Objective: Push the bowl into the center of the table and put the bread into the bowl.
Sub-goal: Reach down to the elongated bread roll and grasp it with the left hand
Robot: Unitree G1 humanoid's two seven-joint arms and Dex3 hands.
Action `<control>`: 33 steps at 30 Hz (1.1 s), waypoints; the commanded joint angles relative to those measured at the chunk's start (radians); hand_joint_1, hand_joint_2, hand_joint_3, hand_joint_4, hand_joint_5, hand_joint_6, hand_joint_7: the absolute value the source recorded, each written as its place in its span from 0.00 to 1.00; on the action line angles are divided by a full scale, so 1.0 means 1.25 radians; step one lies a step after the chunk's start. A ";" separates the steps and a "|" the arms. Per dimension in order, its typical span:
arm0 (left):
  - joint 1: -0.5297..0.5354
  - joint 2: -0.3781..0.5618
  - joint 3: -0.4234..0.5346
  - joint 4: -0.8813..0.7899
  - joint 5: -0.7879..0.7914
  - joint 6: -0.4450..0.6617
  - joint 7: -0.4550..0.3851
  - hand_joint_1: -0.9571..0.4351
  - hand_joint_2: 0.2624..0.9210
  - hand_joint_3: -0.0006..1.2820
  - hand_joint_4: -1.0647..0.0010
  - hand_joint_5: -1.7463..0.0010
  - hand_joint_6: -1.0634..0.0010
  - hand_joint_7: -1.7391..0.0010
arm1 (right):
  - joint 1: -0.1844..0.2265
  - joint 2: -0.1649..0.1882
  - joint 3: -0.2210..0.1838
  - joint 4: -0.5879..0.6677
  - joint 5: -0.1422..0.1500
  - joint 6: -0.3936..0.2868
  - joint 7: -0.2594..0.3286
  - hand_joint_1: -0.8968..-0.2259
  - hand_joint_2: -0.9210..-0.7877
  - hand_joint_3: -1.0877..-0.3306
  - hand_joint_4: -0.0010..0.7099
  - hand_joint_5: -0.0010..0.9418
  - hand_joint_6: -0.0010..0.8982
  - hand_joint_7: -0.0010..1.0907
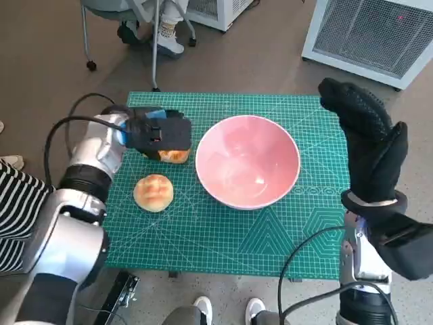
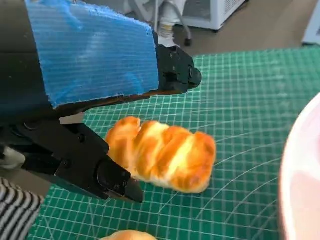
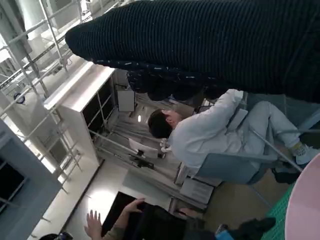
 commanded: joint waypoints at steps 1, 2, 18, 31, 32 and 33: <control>0.012 -0.017 -0.018 0.017 0.019 0.014 0.024 0.63 0.75 0.00 0.86 0.99 0.74 0.98 | 0.022 0.002 -0.002 0.002 -0.005 0.010 -0.007 0.27 0.00 0.51 0.30 0.00 0.20 0.28; 0.015 -0.020 -0.023 0.019 0.022 0.015 0.028 0.63 0.75 0.00 0.86 0.99 0.73 0.98 | 0.023 0.002 -0.002 0.001 -0.004 0.010 -0.008 0.27 0.00 0.51 0.30 0.00 0.20 0.28; 0.062 -0.039 -0.084 0.032 0.084 0.009 0.143 0.65 0.89 0.02 0.31 0.92 0.34 0.93 | 0.036 0.004 -0.005 -0.009 0.003 0.009 -0.007 0.27 0.00 0.51 0.31 0.00 0.20 0.29; 0.085 -0.040 -0.128 0.039 0.126 -0.019 0.227 0.64 1.00 0.10 0.43 0.37 0.44 0.31 | 0.036 0.004 -0.008 -0.011 0.009 0.013 -0.007 0.27 0.00 0.51 0.31 0.00 0.20 0.30; 0.085 -0.041 -0.129 0.039 0.126 -0.019 0.228 0.66 1.00 0.10 0.43 0.34 0.45 0.31 | 0.036 0.004 -0.008 -0.010 0.009 0.013 -0.007 0.27 0.00 0.51 0.31 0.00 0.20 0.30; 0.085 -0.041 -0.129 0.039 0.127 -0.019 0.228 0.66 1.00 0.10 0.43 0.32 0.45 0.31 | 0.036 0.004 -0.008 -0.010 0.009 0.013 -0.007 0.27 0.00 0.51 0.31 0.00 0.20 0.30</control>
